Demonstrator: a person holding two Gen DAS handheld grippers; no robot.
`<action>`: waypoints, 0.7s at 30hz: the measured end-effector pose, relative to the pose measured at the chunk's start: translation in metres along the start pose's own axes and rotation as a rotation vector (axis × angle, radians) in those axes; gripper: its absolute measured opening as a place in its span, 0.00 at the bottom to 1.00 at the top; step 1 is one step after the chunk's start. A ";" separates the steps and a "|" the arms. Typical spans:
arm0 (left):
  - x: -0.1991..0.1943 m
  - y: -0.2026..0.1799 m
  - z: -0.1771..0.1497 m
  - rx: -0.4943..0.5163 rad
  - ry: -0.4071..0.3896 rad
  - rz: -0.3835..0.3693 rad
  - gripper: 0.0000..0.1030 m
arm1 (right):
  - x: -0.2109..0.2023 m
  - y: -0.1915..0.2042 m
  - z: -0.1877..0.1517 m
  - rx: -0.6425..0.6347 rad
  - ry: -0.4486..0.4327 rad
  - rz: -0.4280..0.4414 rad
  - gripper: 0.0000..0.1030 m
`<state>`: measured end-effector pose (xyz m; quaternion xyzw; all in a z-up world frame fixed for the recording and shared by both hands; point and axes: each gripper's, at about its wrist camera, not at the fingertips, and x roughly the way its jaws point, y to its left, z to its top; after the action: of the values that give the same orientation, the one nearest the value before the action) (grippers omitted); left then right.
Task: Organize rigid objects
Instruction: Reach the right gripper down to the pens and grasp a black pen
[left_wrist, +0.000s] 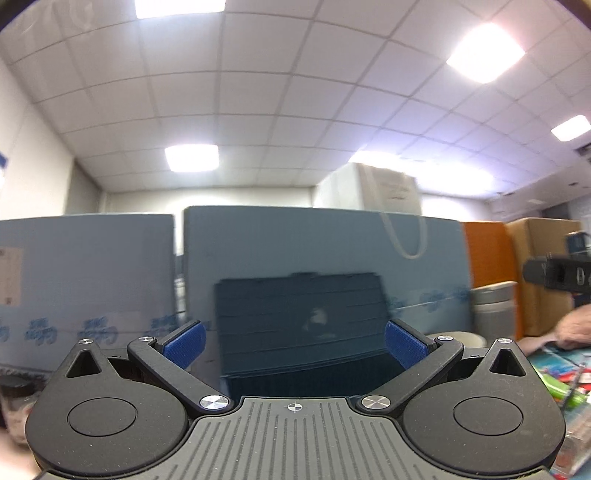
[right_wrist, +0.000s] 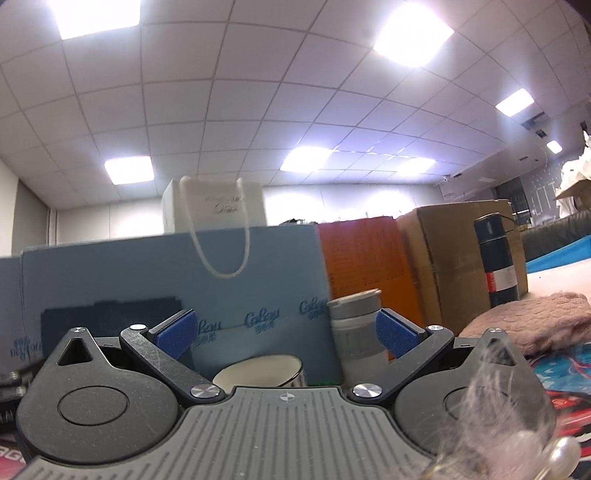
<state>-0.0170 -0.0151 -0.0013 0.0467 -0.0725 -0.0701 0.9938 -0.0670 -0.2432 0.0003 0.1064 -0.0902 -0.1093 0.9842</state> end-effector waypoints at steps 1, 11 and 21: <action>-0.002 -0.001 0.000 0.004 -0.010 -0.016 1.00 | -0.001 -0.005 0.003 0.011 0.001 -0.020 1.00; -0.005 -0.002 0.006 0.008 -0.013 -0.118 1.00 | -0.005 -0.070 0.026 0.255 0.358 -0.093 1.00; 0.015 0.023 0.075 -0.201 0.190 -0.198 1.00 | 0.009 -0.089 0.023 0.455 0.652 -0.112 0.97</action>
<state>-0.0105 -0.0012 0.0772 -0.0394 0.0340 -0.1700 0.9841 -0.0805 -0.3343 0.0040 0.3555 0.2109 -0.1005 0.9050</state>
